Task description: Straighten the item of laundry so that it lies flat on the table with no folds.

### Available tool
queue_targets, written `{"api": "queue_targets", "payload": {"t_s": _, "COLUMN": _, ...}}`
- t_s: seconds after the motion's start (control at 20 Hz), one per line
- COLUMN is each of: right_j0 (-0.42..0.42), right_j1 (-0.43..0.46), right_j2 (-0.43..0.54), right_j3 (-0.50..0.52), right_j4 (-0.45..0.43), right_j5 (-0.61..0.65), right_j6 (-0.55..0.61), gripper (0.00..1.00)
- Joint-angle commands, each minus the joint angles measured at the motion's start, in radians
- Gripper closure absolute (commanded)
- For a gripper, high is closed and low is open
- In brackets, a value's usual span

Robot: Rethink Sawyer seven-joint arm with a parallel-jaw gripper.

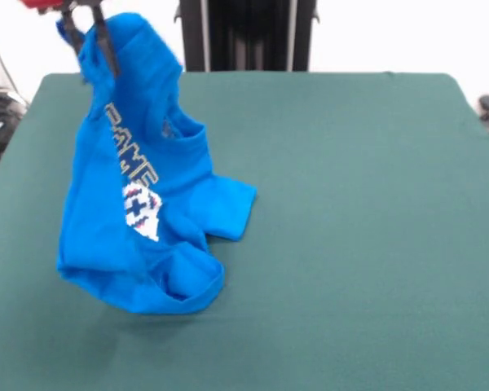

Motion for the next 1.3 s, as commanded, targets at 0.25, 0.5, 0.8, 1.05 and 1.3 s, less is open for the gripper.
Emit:
{"api": "queue_targets", "payload": {"t_s": 0.25, "right_j0": 0.293, "right_j1": -0.210, "right_j2": -0.093, "right_j3": -0.057, "right_j4": 0.132, "right_j5": 0.249, "right_j6": 0.223, "gripper": 1.00}}
{"api": "queue_targets", "payload": {"t_s": 0.5, "right_j0": 0.422, "right_j1": -0.215, "right_j2": -0.166, "right_j3": -0.143, "right_j4": 0.145, "right_j5": 0.300, "right_j6": 0.326, "gripper": 1.00}}
{"api": "queue_targets", "payload": {"t_s": 0.8, "right_j0": 0.521, "right_j1": -0.224, "right_j2": -0.240, "right_j3": -0.213, "right_j4": 0.161, "right_j5": 0.343, "right_j6": 0.347, "gripper": 1.00}}
{"api": "queue_targets", "payload": {"t_s": 1.05, "right_j0": 0.558, "right_j1": -0.223, "right_j2": -0.282, "right_j3": -0.233, "right_j4": 0.198, "right_j5": 0.332, "right_j6": 0.341, "gripper": 1.00}}
{"api": "queue_targets", "payload": {"t_s": 1.3, "right_j0": 0.581, "right_j1": -0.239, "right_j2": -0.325, "right_j3": -0.226, "right_j4": 0.229, "right_j5": 0.324, "right_j6": 0.330, "gripper": 1.00}}
